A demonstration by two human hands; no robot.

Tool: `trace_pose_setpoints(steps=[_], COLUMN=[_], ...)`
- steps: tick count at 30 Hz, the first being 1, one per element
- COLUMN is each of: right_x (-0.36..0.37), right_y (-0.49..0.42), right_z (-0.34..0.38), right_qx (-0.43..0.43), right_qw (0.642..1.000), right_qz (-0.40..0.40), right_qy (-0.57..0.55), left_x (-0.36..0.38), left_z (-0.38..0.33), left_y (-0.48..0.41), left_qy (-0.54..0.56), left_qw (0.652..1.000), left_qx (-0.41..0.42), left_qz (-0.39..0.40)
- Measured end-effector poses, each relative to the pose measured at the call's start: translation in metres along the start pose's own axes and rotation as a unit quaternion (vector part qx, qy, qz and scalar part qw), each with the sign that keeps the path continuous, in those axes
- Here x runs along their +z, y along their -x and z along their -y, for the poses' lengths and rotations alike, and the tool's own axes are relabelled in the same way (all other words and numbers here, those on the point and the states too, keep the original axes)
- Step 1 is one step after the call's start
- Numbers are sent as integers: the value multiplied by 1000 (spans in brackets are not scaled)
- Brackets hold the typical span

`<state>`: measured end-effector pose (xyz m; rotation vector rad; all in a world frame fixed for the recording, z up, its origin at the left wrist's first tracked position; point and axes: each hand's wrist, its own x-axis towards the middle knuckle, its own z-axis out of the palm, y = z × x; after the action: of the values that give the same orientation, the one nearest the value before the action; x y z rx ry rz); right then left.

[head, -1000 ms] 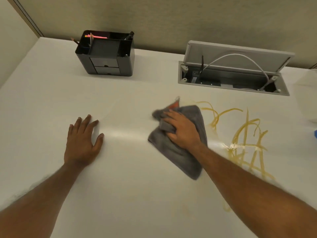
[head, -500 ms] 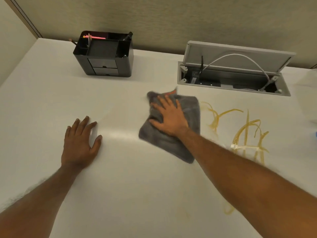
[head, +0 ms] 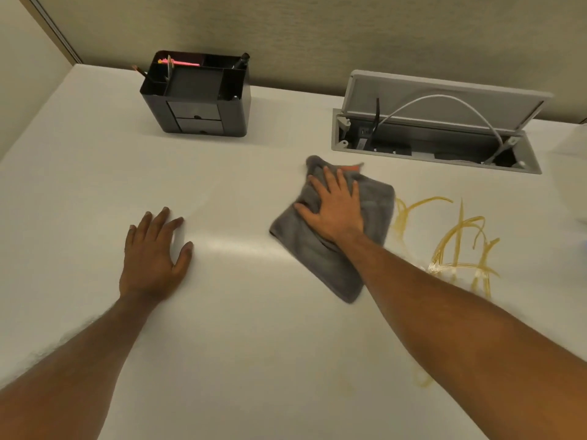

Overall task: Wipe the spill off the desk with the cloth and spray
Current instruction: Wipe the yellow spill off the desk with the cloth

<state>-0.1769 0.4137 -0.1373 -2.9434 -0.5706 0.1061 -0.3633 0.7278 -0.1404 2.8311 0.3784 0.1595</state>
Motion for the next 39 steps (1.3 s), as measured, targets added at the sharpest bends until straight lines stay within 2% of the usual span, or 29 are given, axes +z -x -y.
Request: trace_pose_setpoints(steps=[4, 6, 8, 10, 12, 15, 17, 19, 22, 24, 26, 28, 31, 35, 37, 39], right_x=[8, 10, 10, 7, 3, -2, 1, 4, 9, 11, 12, 11, 4, 3, 5, 8], right_y=[29, 62, 88, 98, 85, 38, 11, 6, 46, 90, 132, 157, 147, 94, 79, 83], right_z=[35, 27, 4, -23, -37, -23, 3, 33, 65, 66, 47, 15, -20, -8, 13, 32], right_qx=[-115, -168, -183, -135, -47, 48, 60, 20, -104, -173, -199, -193, -113, -5, 4, -32], right_qw=[993, 984, 980, 986, 996, 999, 998, 999, 993, 984, 979, 979, 988, 1000, 1000, 999], right_qz=[2, -8, -19, -38, -41, 1, 34, 47, 50, 31, 18, 15, -17, -1, 16, 26], right_qy=[-19, -54, -81, -93, -69, -16, -6, 6, 7, -15, -37, -65, -104, -22, 9, 11], left_x=[0, -1, -2, -2, -3, -2, -2, -2, -2, -1, 0, -1, -1, 4, 8, 13], left_z=[0, -1, -2, -3, -2, -2, -3, -3, -2, -1, 0, -1, -9, -24, -45, -77], left_y=[0, 0, 0, 1, 1, 1, 1, 1, 0, -1, -1, 0, 2, 4, -1, -9], left_qy=[4, 4, 4, 5, 4, 2, 2, 1, -2, -2, -8, -9, 3, 30, 61, 81], left_qw=[1000, 1000, 1000, 1000, 1000, 1000, 1000, 1000, 1000, 1000, 1000, 1000, 1000, 999, 997, 993], left_qx=[2, 0, 0, 0, -2, -1, -1, 0, 2, 1, 3, 2, -9, 26, 47, 80], left_qz=[0, 2, 3, 3, 5, 9, 4, 2, 12, 20, 21, 18, -4, -27, -29, -20])
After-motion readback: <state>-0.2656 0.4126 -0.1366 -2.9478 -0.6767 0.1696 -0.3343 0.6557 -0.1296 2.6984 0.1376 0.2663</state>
